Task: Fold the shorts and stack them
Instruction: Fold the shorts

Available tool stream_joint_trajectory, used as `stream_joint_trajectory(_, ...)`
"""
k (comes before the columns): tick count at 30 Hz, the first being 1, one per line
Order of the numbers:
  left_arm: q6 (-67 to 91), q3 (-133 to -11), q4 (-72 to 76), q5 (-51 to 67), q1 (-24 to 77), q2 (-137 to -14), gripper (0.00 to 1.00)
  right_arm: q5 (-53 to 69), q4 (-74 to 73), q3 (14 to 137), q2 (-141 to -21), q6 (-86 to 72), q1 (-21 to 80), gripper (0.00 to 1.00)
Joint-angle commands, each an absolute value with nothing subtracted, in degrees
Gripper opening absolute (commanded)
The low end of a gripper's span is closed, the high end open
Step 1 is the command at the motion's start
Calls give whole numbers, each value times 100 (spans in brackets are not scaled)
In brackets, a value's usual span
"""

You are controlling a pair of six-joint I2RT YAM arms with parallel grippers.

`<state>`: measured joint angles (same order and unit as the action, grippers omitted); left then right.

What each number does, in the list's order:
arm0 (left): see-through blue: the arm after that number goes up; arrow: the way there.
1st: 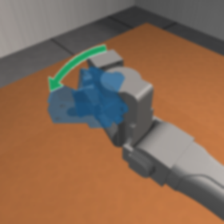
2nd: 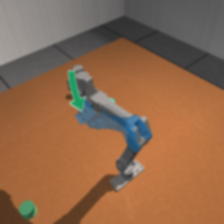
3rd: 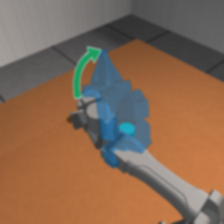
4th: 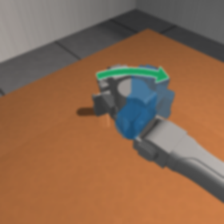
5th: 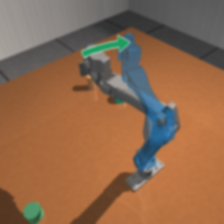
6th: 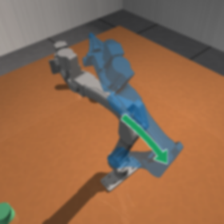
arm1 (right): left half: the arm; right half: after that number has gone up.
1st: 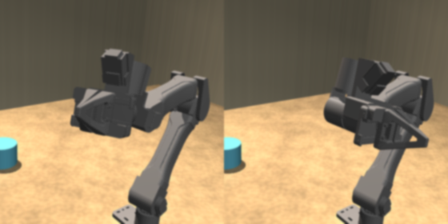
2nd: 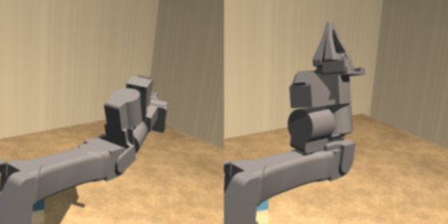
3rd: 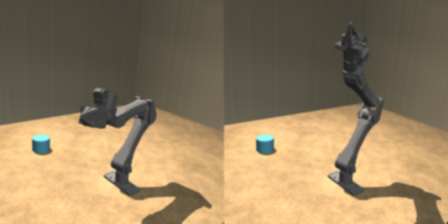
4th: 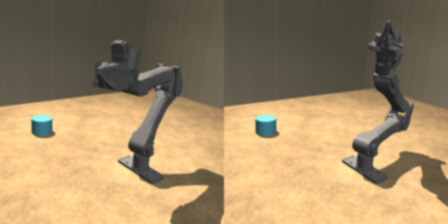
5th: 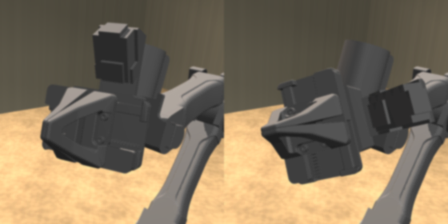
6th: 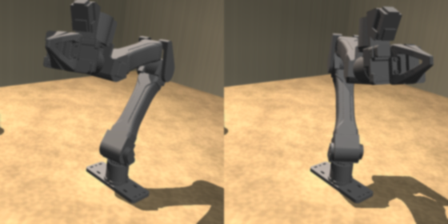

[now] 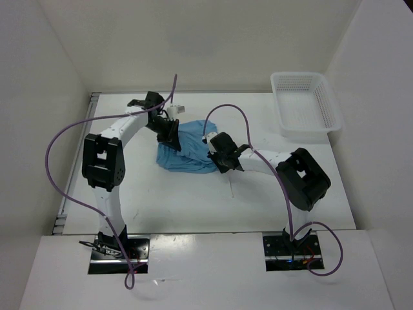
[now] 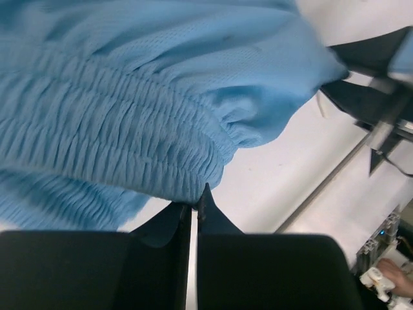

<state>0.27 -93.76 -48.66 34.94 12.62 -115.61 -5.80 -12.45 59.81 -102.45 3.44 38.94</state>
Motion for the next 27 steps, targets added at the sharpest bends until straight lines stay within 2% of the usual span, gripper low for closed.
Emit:
stream_joint_trajectory(1, 0, -10001, -6343, 3323, 932, -11310, 0, -861, -905, 6231, -10240, 588, 3858, 0)
stream_joint_trajectory(5, 0, -9871, -6961, 2883, 572, -11574, 0, -756, -905, 6284, -10187, 755, 3858, 0)
stream_joint_trajectory(12, 0, -8851, -6338, 2470, 404, -11839, 0, -372, -957, 6284, -10126, 1221, 3858, 0)
stream_joint_trajectory(14, 0, -8763, -6267, 2470, 404, -11996, 0, -115, -1028, 6284, -10064, 1475, 3858, 9)
stream_joint_trajectory(15, 0, -8763, -6197, 2470, 404, -11997, 1, 42, -1028, 6284, -10063, 1633, 3919, 17)
stream_joint_trajectory(16, 0, -8815, -6196, 2522, 404, -12058, 1, 148, -1133, 6232, -10011, 1722, 3920, 38)
stream_joint_trajectory(21, 0, -8815, -6083, 2470, 404, -12059, 6, 798, -1642, 6231, -9573, 2327, 3920, 53)
stream_joint_trajectory(24, 0, -8746, -6082, 2470, 404, -12006, 9, 1238, -2135, 6231, -9019, 2610, 3859, 74)
stream_joint_trajectory(27, 0, -8684, -6030, 2470, 404, -11901, 13, 1590, -2320, 6231, -8544, 2558, 3674, 82)
